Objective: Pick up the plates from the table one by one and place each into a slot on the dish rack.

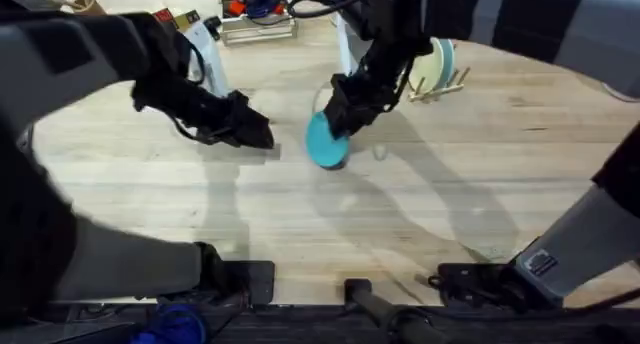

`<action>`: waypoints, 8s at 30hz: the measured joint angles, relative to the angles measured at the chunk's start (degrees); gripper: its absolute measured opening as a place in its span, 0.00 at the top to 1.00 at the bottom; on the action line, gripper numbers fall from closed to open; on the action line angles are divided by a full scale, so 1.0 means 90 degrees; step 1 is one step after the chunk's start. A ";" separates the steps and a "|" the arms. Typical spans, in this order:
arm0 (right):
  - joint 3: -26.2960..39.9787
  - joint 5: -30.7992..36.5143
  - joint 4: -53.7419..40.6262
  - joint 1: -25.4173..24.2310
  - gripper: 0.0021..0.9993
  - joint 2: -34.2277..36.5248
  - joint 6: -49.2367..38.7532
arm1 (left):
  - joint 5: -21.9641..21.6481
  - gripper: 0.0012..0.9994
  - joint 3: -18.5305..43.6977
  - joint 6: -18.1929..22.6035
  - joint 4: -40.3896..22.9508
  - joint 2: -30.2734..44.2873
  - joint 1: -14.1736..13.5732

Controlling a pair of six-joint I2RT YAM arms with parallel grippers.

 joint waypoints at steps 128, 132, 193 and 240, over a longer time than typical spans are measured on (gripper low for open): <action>0.1180 0.2128 -0.0395 -0.3985 0.97 -0.1596 -0.3182 | -0.2147 0.00 0.3473 -0.0049 -0.2924 -0.3880 0.0000; 0.1180 0.2063 -0.0395 -0.3985 0.97 -0.1596 -0.3283 | -0.2146 0.01 0.3473 -0.0049 -0.2924 -0.3878 0.0000; 0.1180 0.1455 0.0074 -0.4146 0.97 -0.0131 -0.3488 | -0.2148 0.01 0.3473 -0.0049 -0.2994 -0.3878 0.0000; 0.3791 0.1324 -0.3868 -0.3949 0.00 -0.1588 -0.3509 | -0.2148 0.01 0.3473 -0.0049 -0.2994 -0.3878 0.0000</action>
